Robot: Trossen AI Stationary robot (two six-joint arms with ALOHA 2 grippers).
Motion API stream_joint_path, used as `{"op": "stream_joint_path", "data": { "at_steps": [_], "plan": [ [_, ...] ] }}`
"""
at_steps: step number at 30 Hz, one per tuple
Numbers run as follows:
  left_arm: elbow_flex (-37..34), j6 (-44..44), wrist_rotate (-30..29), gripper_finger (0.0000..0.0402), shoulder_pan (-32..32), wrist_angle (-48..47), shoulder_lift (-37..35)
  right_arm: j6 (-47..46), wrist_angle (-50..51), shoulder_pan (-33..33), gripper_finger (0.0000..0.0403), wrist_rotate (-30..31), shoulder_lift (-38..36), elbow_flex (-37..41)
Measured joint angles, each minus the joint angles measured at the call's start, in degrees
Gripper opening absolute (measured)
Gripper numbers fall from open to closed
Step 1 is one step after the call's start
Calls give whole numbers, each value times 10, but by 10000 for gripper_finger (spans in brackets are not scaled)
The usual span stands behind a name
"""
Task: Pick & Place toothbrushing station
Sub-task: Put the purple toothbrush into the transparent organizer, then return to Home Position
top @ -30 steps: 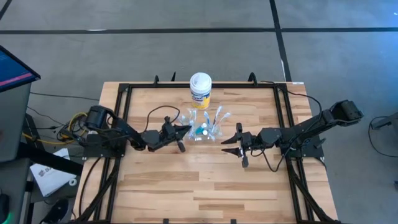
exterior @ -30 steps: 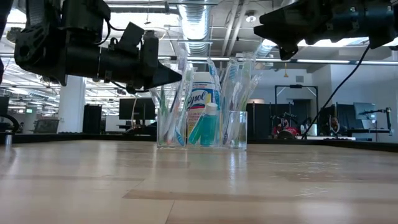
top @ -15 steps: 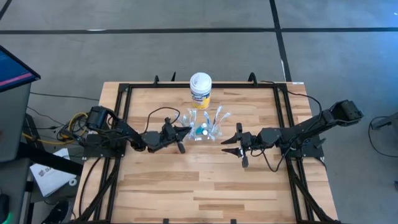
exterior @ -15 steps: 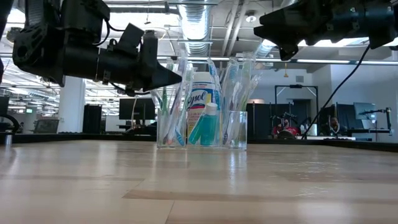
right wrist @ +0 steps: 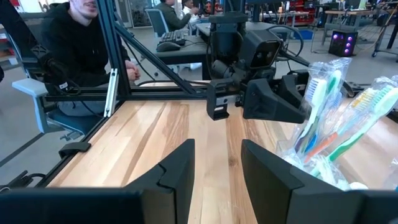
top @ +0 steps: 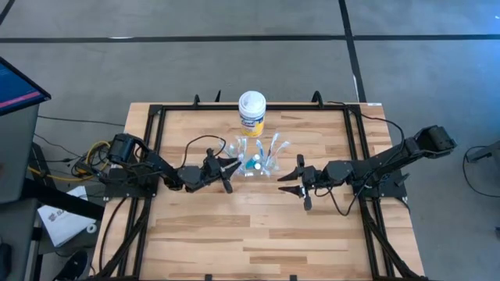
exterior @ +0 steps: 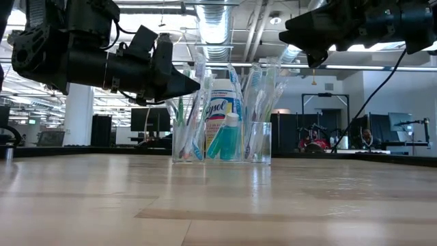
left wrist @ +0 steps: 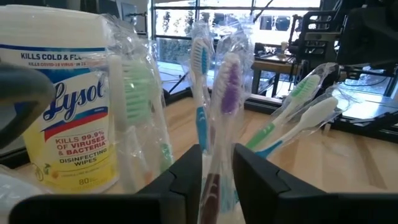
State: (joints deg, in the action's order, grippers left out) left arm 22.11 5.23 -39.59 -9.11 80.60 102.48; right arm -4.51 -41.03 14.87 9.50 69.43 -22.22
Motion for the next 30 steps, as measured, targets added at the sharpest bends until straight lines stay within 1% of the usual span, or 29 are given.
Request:
{"op": "stream_joint_path", "data": {
  "at_steps": [5, 8, 13, 18, 22, 30],
  "plan": [
    [0, 0, 1, 97, -2, 0, 0, 0, 6, 0, 122, 0, 0, 0],
    [0, 0, 10, 99, -4, 0, 0, 0, 6, 0, 122, 0, 0, 0],
    [0, -3, 10, 99, -6, -2, -20, 0, 6, 0, 122, 0, 0, 0],
    [-7, -33, 10, 99, -6, -12, -56, 0, 6, 0, 122, 0, 0, 0],
    [-25, -33, 15, 99, -12, -22, -89, 0, 8, 0, 122, 0, 0, 0],
    [-68, -35, 15, 99, -35, -23, -177, 2, 8, 0, 122, 0, 0, 0]
  ]
}}
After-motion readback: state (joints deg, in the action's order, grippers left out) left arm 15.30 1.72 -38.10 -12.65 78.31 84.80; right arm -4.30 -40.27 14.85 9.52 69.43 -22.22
